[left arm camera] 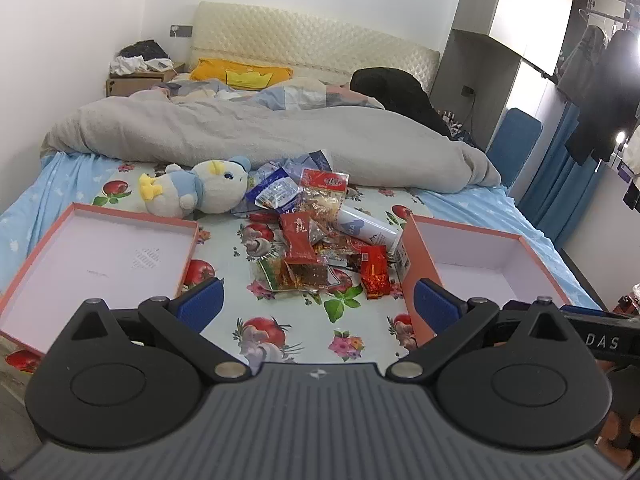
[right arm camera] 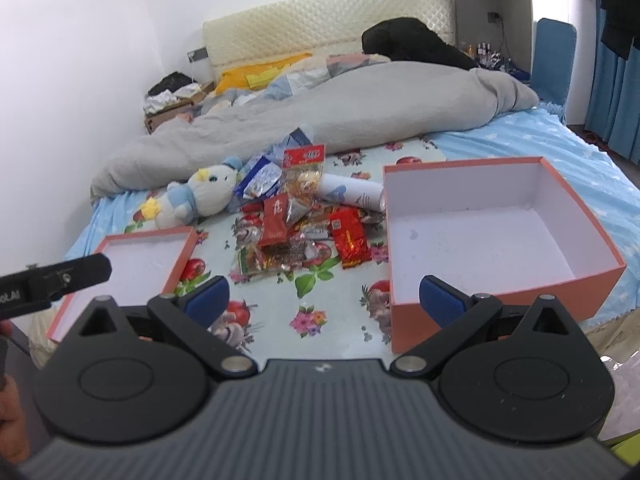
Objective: Organize snacks
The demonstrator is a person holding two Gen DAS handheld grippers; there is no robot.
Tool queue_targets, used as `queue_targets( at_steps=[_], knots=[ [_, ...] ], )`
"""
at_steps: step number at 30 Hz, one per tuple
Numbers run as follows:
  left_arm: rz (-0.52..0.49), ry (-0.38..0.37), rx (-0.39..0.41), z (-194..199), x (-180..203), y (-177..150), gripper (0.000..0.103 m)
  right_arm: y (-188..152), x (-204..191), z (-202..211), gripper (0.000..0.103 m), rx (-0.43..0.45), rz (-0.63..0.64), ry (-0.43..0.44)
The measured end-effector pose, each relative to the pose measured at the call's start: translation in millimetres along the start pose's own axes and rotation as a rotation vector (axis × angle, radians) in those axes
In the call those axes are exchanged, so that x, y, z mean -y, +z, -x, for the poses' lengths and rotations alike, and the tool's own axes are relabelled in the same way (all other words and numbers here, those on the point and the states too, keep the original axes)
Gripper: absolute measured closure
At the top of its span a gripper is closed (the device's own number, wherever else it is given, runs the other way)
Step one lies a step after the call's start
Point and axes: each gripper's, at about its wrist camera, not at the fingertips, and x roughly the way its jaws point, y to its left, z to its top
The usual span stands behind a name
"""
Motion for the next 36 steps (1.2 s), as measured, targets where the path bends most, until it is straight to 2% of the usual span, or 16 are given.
queue_targets(
  at_steps=[11, 19, 31, 36],
  knots=[
    [-0.010, 0.003, -0.022, -3, 2, -4, 0.000, -5, -3, -6, 0.000, -0.037, -0.002, 0.000],
    [0.007, 0.012, -0.074, -16, -4, -6, 0.000, -7, 2, -18, 0.000, -0.058, -0.028, 0.007],
    [0.041, 0.016, -0.128, -58, -18, 10, 0.000, -2, -8, -46, 0.000, -0.083, -0.004, 0.052],
    [0.037, 0.021, -0.170, -82, -23, 13, 0.000, 1, -10, -62, 0.000, -0.100, -0.004, 0.045]
  ],
)
